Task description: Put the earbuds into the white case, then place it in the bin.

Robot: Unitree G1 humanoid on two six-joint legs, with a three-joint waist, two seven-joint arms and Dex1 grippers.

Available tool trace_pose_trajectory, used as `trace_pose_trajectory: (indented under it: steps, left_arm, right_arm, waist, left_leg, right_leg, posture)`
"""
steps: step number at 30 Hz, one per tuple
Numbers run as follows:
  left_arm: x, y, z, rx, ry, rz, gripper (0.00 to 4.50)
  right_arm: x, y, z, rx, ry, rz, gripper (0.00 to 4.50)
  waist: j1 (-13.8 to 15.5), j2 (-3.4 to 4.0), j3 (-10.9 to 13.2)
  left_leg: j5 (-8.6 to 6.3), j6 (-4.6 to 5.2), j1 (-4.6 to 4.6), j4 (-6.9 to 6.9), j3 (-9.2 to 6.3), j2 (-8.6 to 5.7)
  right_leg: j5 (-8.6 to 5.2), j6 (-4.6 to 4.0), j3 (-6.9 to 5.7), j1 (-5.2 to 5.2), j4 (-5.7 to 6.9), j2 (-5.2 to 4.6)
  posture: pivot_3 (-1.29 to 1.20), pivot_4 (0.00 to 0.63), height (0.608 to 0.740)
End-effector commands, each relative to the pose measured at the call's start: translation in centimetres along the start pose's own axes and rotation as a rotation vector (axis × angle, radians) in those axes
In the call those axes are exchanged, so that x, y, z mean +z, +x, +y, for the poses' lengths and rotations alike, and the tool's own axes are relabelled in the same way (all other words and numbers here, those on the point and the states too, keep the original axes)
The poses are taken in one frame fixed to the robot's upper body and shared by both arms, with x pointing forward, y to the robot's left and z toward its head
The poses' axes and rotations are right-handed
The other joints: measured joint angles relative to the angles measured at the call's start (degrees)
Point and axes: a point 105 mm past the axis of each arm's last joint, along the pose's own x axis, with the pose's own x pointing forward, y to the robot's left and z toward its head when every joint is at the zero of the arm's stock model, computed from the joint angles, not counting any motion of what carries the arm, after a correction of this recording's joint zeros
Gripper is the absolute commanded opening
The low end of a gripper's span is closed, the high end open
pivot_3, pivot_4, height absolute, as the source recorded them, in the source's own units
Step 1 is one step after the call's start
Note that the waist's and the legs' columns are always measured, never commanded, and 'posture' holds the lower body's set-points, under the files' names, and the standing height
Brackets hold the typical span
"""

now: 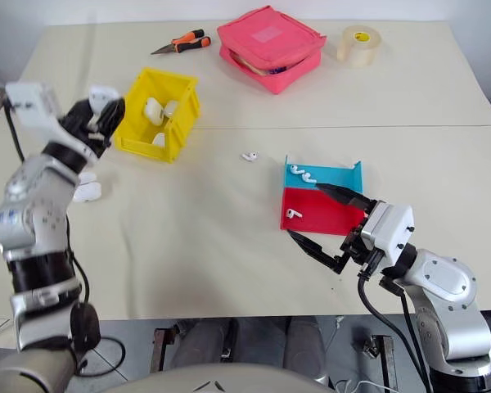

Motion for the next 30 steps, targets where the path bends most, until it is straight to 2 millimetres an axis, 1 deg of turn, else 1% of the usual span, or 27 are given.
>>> trace_pose_trajectory:
  steps: [1,5,7,9,10,12,16,17,20,23,24,25,26,27,30]
  left_arm:
    - [-0.8,1.7,0.7,0.007,0.079,0.092,2.87]
    - [-1.0,3.1,1.4,0.026,0.129,0.119,2.87]
    - [-1.3,3.5,1.6,0.021,0.116,0.132,2.87]
    - [-1.5,3.7,1.2,-0.015,0.109,0.142,3.59]
    - [-1.5,3.8,1.2,-0.020,0.126,0.145,3.79]
    - [-1.4,3.7,1.1,-0.064,0.160,0.147,4.46]
    - [-0.8,3.2,1.3,-0.114,0.157,0.134,4.49]
    - [-0.6,2.9,1.3,-0.133,0.188,0.126,4.49]
    - [0.1,1.4,1.4,-0.217,0.231,0.103,4.49]
    - [-0.2,-1.2,0.8,-0.359,0.327,0.109,4.49]
    - [-0.5,-2.5,0.4,-0.420,0.329,0.119,4.49]
    - [-0.6,-4.1,-0.4,-0.512,0.317,0.106,4.49]
    - [-0.9,-6.2,-1.3,-0.622,0.257,0.131,4.49]
    - [-1.5,-7.9,-1.8,-0.683,0.229,0.170,4.49]
    - [-2.9,-10.6,-2.9,-0.733,0.212,0.232,4.49]
  right_arm:
    - [0.6,0.5,0.0,0.010,-0.011,-0.017,4.47]
    - [1.1,0.9,0.0,0.011,-0.007,-0.038,4.47]
    - [1.3,0.8,0.0,0.001,0.000,-0.045,4.47]
    - [1.3,0.7,-0.1,-0.011,-0.001,-0.042,4.50]
    - [1.3,0.6,-0.1,-0.016,-0.005,-0.038,4.50]
    - [1.3,0.5,-0.3,-0.026,-0.012,-0.034,4.50]
    - [1.4,0.5,-0.5,-0.029,-0.018,-0.035,4.50]
    - [1.4,0.4,-0.5,-0.027,-0.020,-0.033,4.50]
    - [1.2,0.2,-0.6,-0.019,-0.018,-0.021,4.50]
    - [0.9,0.0,-0.7,-0.004,-0.013,-0.006,4.50]
    - [0.8,-0.2,-0.8,0.002,-0.011,0.000,4.50]
    - [0.6,-0.3,-0.9,0.010,-0.007,0.009,4.50]
    - [0.4,-0.5,-1.0,0.022,-0.002,0.021,4.50]
    - [0.2,-0.6,-1.1,0.031,0.000,0.032,4.50]
    - [-0.1,-1.0,-1.7,0.054,0.000,0.051,4.50]
  waist:
    - [-0.2,0.00,0.0]
    - [-1.3,-0.01,0.0]
    - [-1.5,-0.02,0.0]
    - [-1.4,-0.02,0.0]
    - [-1.4,-0.02,0.0]
    - [-1.4,-0.02,0.0]
    - [-1.4,-0.02,0.0]
    - [-1.4,-0.02,0.0]
    - [-1.4,-0.02,0.0]
    - [-1.7,-0.01,0.0]
    - [-1.8,-0.01,0.0]
    - [-2.0,-0.01,0.0]
    - [-2.0,-0.01,0.0]
    - [-2.2,-0.01,0.0]
    - [-2.2,-0.02,0.0]
  left_leg:
    - [0.00,0.00,0.00,-0.04,0.00,0.00]
    - [0.00,0.00,0.00,-0.09,0.02,0.00]
    - [0.00,0.00,0.00,-0.10,0.02,0.02]
    - [0.00,0.00,-0.01,-0.10,0.03,0.02]
    - [0.00,0.00,-0.02,-0.09,0.03,0.02]
    - [0.00,0.00,-0.02,-0.08,0.03,0.02]
    - [0.00,0.00,-0.02,-0.06,0.03,0.02]
    - [0.00,0.00,-0.02,-0.04,0.03,0.02]
    - [0.00,0.00,-0.02,-0.03,0.03,0.03]
    - [0.00,0.00,-0.01,-0.06,0.06,0.05]
    - [0.00,0.00,-0.01,-0.07,0.08,0.06]
    - [0.00,0.00,-0.01,-0.08,0.07,0.07]
    - [0.00,0.00,0.00,-0.08,0.05,0.10]
    - [0.00,0.00,0.00,-0.08,0.01,0.12]
    - [-0.01,0.00,-0.01,-0.06,-0.09,0.18]
  right_leg:
    - [0.00,0.00,-0.01,0.00,-0.02,0.00]
    - [0.00,0.00,-0.13,-0.04,-0.02,0.00]
    - [0.00,0.00,-0.20,-0.06,-0.03,0.00]
    - [0.00,0.00,-0.20,-0.07,-0.02,-0.01]
    - [0.00,0.00,-0.20,-0.07,-0.02,-0.01]
    - [0.00,0.00,-0.20,-0.07,-0.01,-0.01]
    - [0.00,0.00,-0.20,-0.07,0.02,-0.01]
    - [0.00,0.00,-0.19,-0.07,0.03,-0.01]
    - [0.00,0.00,-0.19,-0.07,0.04,-0.02]
    - [0.00,0.00,-0.19,-0.11,0.04,-0.02]
    - [0.00,-0.01,-0.19,-0.12,0.04,-0.01]
    - [-0.01,-0.01,-0.19,-0.13,0.04,-0.01]
    - [-0.01,-0.02,-0.19,-0.13,0.04,-0.02]
    - [-0.02,-0.03,-0.17,-0.13,0.06,-0.02]
    - [-0.03,-0.06,-0.18,-0.12,0.04,-0.02]
  posture:
    - [0.00,0.150,0.740]
    - [0.00,0.150,0.740]
    - [0.00,0.150,0.740]
    - [0.00,0.150,0.740]
    - [0.00,0.150,0.740]
    - [0.00,0.150,0.740]
    - [0.00,0.150,0.740]
    - [0.00,0.150,0.740]
    - [0.00,0.150,0.740]
    - [0.00,0.150,0.740]
    - [0.00,0.150,0.740]
    - [0.00,0.150,0.740]
    - [0.00,0.150,0.740]
    - [0.00,0.150,0.740]
    - [0.00,0.150,0.740]
